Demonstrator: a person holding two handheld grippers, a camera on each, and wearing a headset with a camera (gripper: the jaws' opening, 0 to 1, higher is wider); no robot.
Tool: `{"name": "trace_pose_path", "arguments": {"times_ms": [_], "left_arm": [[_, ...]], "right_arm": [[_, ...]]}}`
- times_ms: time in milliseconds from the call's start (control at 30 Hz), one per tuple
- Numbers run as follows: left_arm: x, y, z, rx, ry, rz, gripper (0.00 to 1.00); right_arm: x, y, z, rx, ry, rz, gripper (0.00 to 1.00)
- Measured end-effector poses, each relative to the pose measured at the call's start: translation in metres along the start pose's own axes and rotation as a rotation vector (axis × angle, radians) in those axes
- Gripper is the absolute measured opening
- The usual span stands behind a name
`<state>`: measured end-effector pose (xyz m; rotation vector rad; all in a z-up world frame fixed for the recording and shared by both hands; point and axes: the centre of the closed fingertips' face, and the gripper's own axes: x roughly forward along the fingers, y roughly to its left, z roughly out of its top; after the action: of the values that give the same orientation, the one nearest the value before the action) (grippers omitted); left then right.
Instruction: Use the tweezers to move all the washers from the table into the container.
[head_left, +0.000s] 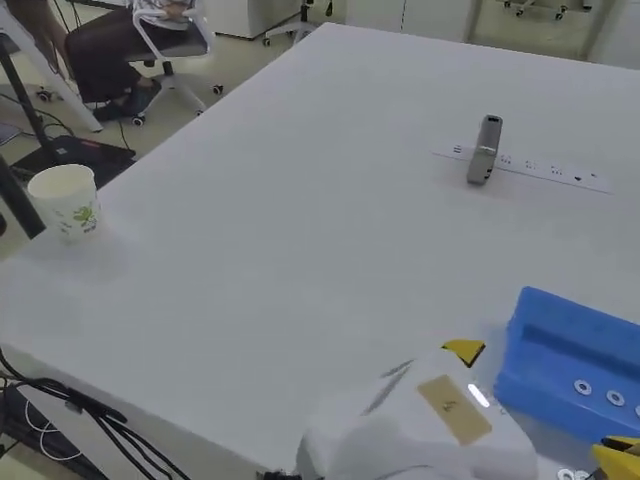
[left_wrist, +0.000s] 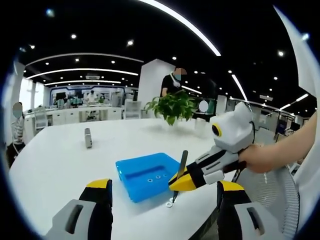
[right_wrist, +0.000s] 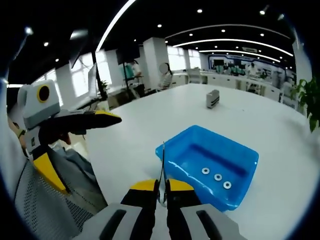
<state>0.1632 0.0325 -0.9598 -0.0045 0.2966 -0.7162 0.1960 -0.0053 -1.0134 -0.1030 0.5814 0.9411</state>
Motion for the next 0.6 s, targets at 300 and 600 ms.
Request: {"name": "trace_pose_path", "arguments": {"times_ms": [300,600], "left_arm": [[0.001,0.000,-0.006,0.028,0.037,0.004,0.86],[0.000,0.000,-0.005,0.035,0.031,0.002,0.83]], "right_arm": [[-0.006,-0.008,0.037,0.131,-0.141,0.020,0.03],[-0.006,-0.007,0.051,0.160,-0.182,0.028,0.03]]}}
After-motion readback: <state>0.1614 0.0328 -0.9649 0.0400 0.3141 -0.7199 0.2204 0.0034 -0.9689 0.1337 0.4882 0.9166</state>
